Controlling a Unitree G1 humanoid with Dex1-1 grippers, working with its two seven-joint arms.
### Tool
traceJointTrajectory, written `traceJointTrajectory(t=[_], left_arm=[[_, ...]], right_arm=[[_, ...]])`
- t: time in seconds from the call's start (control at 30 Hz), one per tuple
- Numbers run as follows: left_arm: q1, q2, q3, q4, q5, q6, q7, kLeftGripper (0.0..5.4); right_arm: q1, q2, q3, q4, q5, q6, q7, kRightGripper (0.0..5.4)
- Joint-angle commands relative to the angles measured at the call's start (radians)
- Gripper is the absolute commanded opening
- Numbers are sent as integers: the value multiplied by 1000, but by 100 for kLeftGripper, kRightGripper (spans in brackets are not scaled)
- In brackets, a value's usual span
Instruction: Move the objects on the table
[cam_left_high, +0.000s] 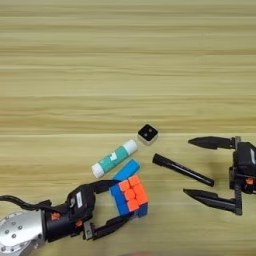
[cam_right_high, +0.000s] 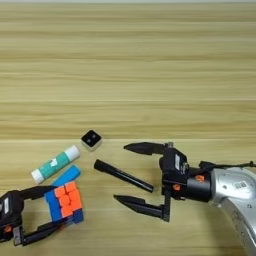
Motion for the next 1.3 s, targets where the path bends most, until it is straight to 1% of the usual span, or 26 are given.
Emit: traceJointTrajectory(t=[0.03,0.23,0.27,0.3,0.33,0.5,0.63,0.67,0.93,1.1,1.3], left_arm=[[8,28,9,9,11,0,-12,326],[2,34,4,26,27,-4,-18,326],[1,33,3,29,29,-5,-17,362],[-2,32,3,32,31,-5,-16,362],[-5,31,3,35,32,-5,-14,377],[-13,29,-1,41,39,-7,-14,414],[-21,27,-3,46,41,-6,-13,451],[-23,26,-4,47,41,-6,-13,468],[-27,24,-9,48,42,-11,-9,538],[-27,21,-9,44,42,-14,-4,538],[-21,25,-4,27,34,-13,0,538]], right_arm=[[-15,2,-5,1,6,-11,-2,540],[-15,2,-5,5,5,-12,-2,540],[-14,1,-6,5,5,-13,-2,540],[-15,1,-6,6,5,-13,-2,540],[-16,1,-6,8,5,-14,-2,540],[-16,-1,-5,12,5,-17,0,540],[-20,-1,-5,18,4,-20,1,540],[-21,-1,-6,19,4,-20,2,540],[-19,-2,-6,30,3,-23,5,540],[-16,1,0,65,-13,-36,7,540],[-7,1,4,143,-58,-75,-1,540]])
